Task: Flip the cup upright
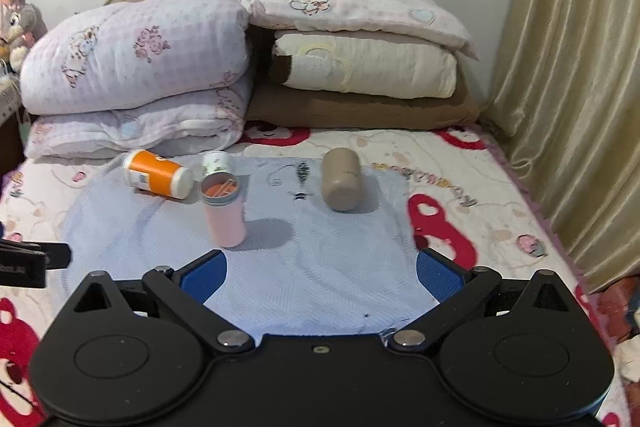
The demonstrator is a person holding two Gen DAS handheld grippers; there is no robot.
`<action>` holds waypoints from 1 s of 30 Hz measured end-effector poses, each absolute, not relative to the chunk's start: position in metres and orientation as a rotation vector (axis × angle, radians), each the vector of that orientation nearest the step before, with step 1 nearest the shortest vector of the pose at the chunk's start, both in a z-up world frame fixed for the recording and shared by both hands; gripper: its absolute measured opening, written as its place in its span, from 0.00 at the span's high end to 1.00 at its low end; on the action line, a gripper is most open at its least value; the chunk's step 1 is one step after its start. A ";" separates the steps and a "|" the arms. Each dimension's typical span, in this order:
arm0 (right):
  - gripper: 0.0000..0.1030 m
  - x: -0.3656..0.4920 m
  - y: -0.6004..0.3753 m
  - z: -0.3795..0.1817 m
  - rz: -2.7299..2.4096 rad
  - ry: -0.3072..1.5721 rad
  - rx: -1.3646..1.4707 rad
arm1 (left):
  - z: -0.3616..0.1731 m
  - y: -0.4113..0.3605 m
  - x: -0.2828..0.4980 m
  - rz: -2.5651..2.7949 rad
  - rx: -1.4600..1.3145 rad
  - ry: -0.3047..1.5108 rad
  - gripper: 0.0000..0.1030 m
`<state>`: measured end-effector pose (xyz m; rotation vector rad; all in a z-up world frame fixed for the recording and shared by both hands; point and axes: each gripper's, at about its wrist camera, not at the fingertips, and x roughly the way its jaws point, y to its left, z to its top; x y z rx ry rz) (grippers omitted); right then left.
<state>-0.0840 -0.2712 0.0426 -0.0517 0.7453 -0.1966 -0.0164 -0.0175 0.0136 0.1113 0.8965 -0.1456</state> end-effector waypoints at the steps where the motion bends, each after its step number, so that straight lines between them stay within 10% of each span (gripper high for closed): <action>1: 0.00 -0.084 -0.271 0.043 -0.201 0.745 -0.057 | 0.014 -0.018 -0.017 -0.144 0.114 0.896 0.01; 30: 0.00 -0.080 -0.276 0.040 -0.200 0.762 -0.008 | 0.002 -0.012 -0.009 -0.140 0.123 0.949 0.01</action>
